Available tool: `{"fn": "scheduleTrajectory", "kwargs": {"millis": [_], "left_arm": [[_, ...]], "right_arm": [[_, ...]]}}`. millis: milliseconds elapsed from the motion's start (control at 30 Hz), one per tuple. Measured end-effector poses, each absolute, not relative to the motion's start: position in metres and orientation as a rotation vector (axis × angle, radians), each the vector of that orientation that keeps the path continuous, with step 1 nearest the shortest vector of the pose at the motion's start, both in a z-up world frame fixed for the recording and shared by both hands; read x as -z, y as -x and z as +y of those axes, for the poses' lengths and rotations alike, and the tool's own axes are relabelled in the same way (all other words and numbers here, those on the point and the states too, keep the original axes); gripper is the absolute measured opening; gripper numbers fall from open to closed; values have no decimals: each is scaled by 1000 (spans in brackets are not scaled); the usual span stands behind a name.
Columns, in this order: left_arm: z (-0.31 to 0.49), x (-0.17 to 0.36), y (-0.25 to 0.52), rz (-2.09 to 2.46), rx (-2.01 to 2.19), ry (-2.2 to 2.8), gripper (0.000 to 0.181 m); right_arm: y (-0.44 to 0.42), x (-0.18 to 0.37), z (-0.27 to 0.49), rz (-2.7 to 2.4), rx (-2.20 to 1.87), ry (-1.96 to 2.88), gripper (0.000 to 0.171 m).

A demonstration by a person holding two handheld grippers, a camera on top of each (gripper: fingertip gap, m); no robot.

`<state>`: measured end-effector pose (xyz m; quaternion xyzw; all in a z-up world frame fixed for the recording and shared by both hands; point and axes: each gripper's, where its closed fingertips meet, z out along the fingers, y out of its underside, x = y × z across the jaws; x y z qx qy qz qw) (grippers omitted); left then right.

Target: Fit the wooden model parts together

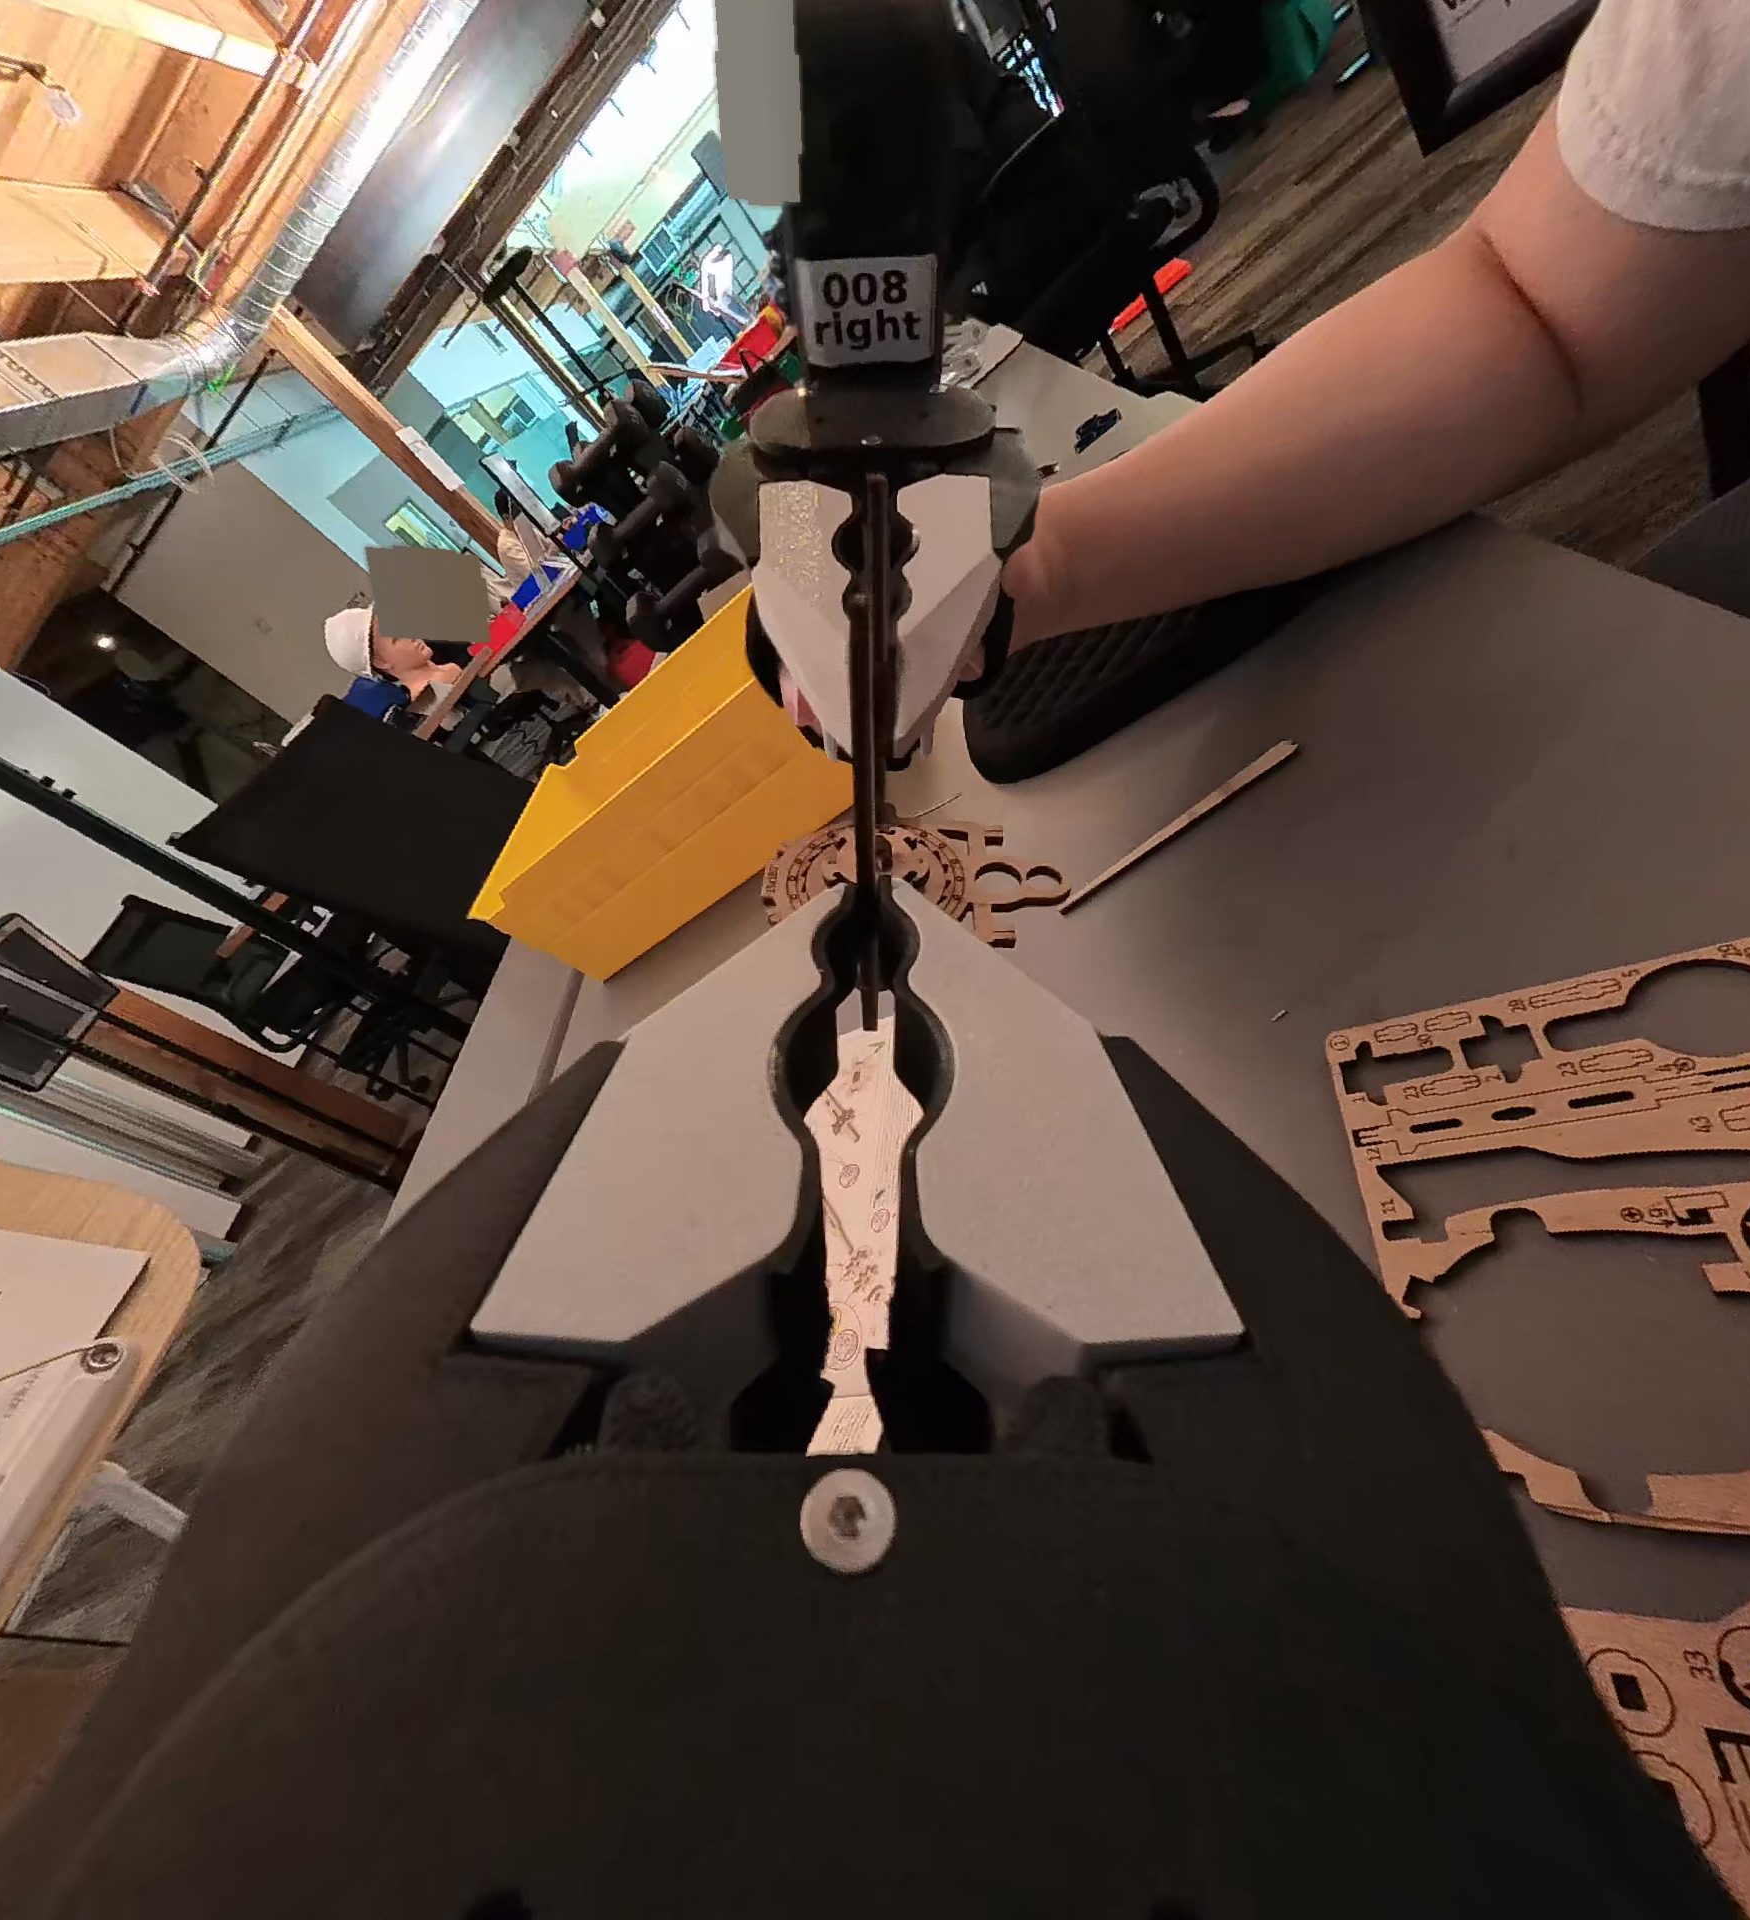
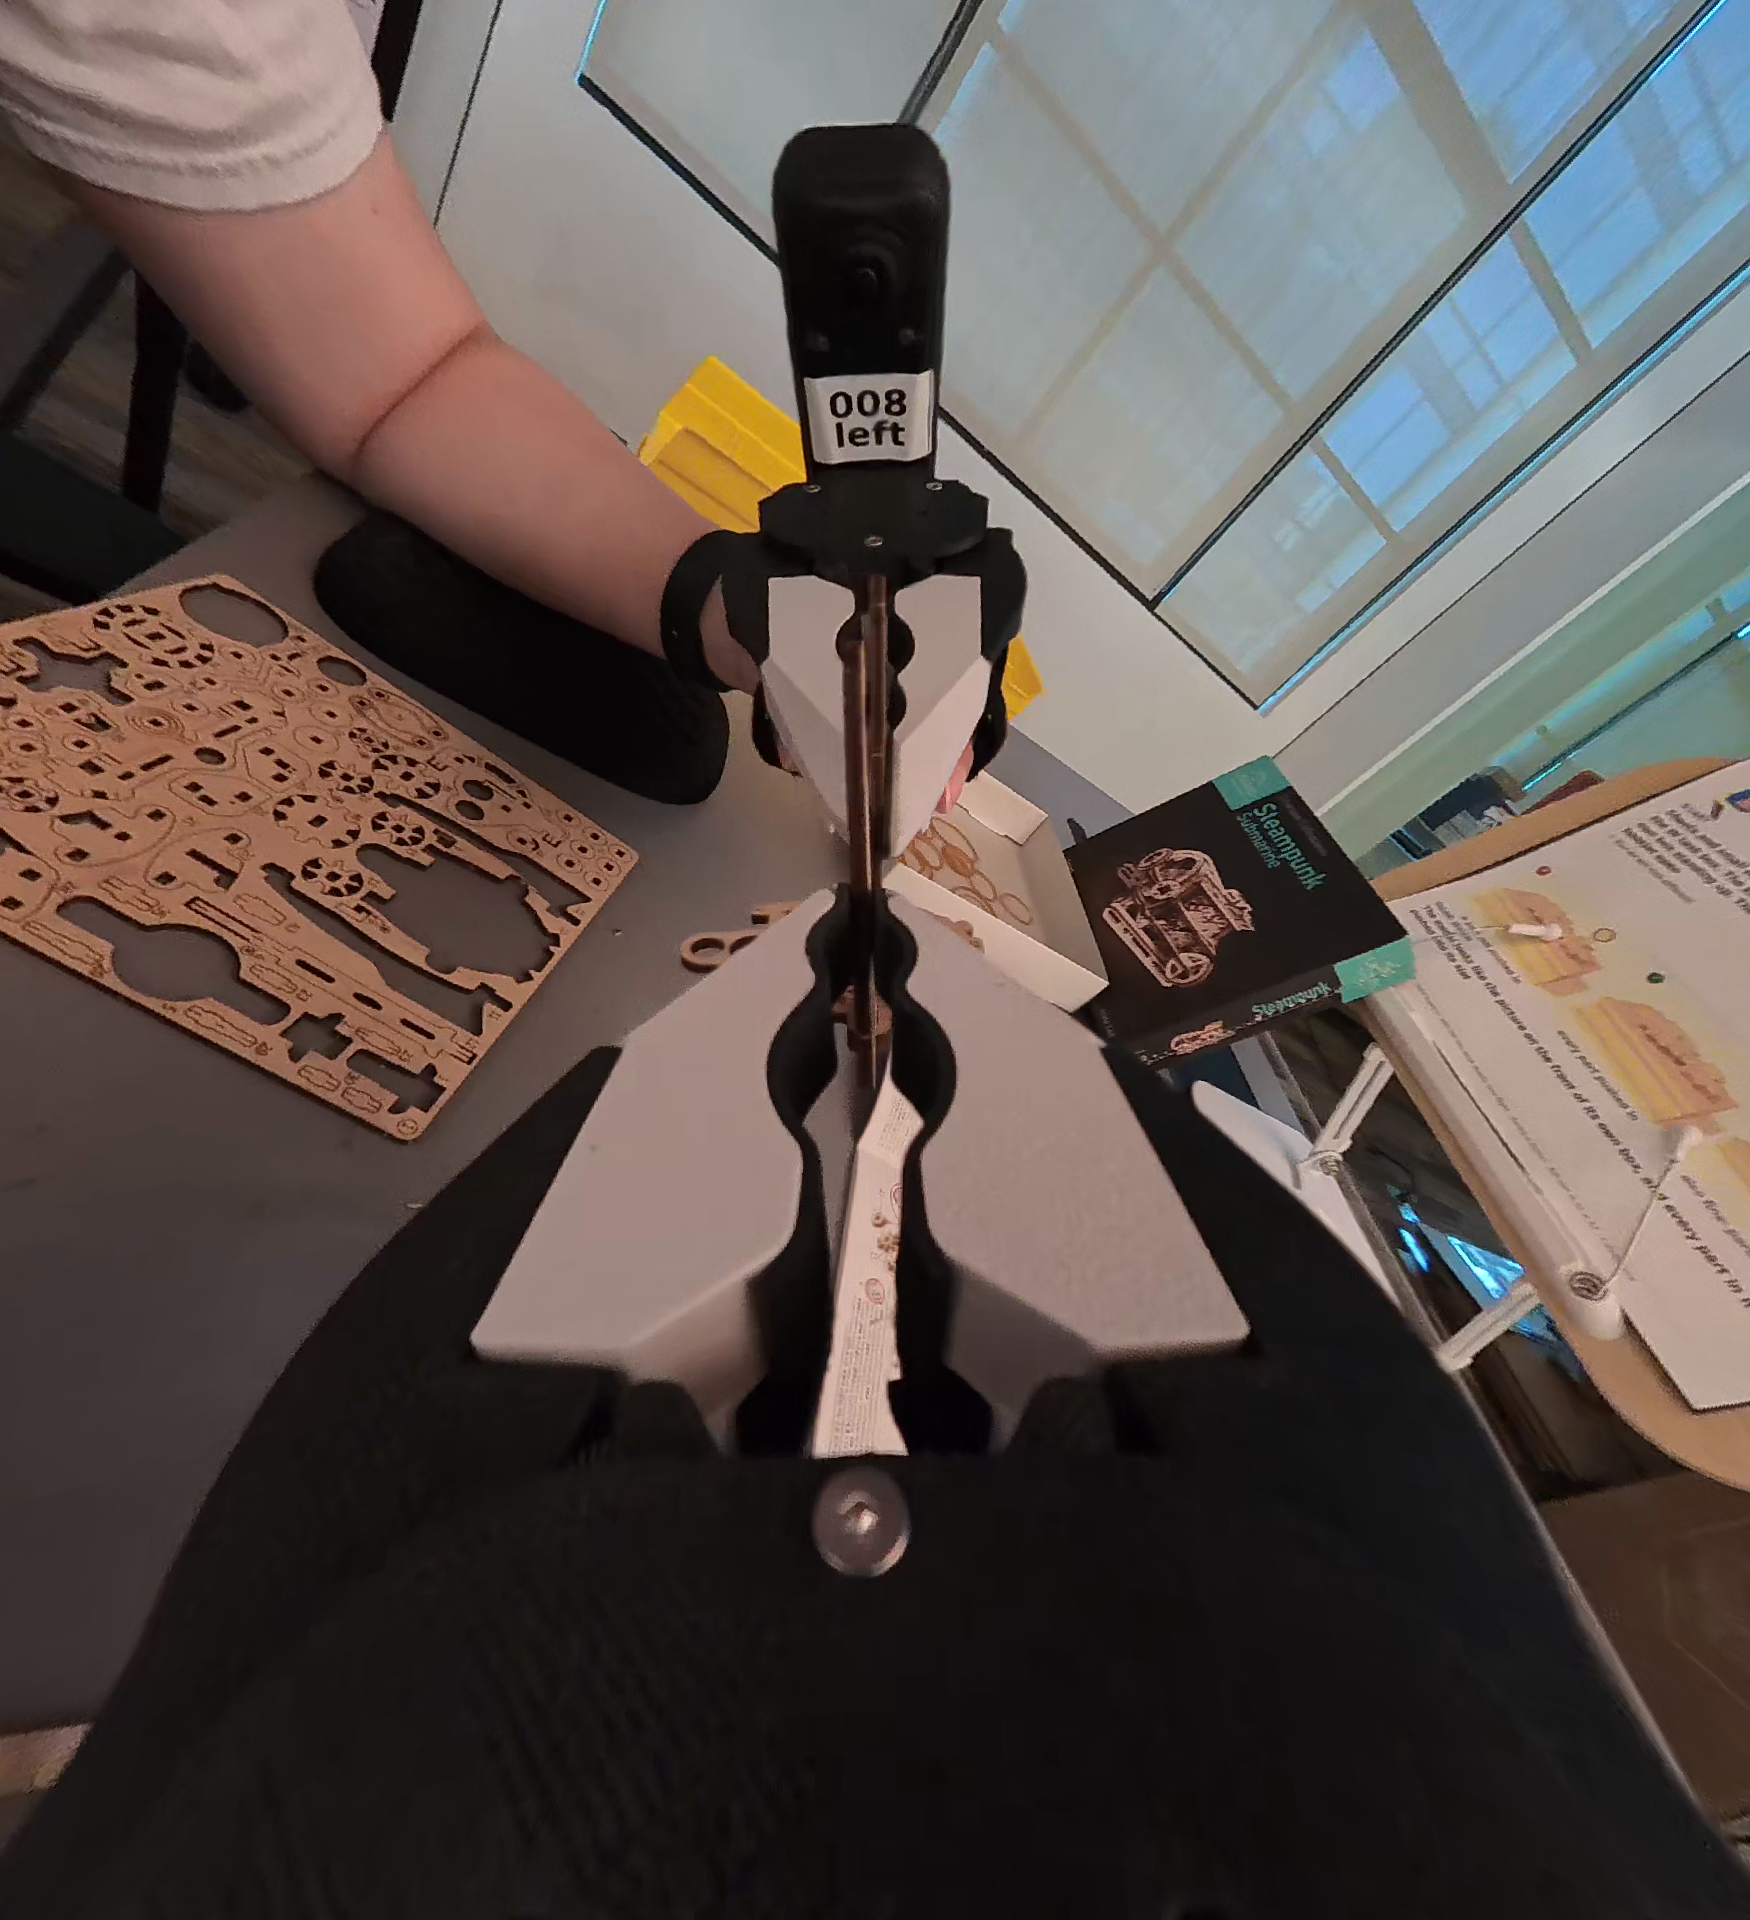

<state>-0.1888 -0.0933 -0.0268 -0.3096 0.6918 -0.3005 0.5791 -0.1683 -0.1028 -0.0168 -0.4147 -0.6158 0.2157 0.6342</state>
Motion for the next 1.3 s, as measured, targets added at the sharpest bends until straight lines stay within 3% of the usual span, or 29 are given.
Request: {"fn": "scheduleTrajectory", "kwargs": {"millis": [200, 367, 933, 1300], "left_arm": [[-91, 28, 189, 1617, 698, 729, 0], [-86, 27, 191, 1595, 685, 733, 0], [-83, 64, 185, 1673, 734, 809, 0], [-73, 54, 184, 1552, 714, 755, 0]], "right_arm": [[168, 19, -100, -1415, -437, 939, 0], [159, 12, -94, -1379, -416, 968, 28], [84, 35, -48, -1278, -362, 1276, 25], [110, 57, -70, -1318, -818, 1419, 27]]}}
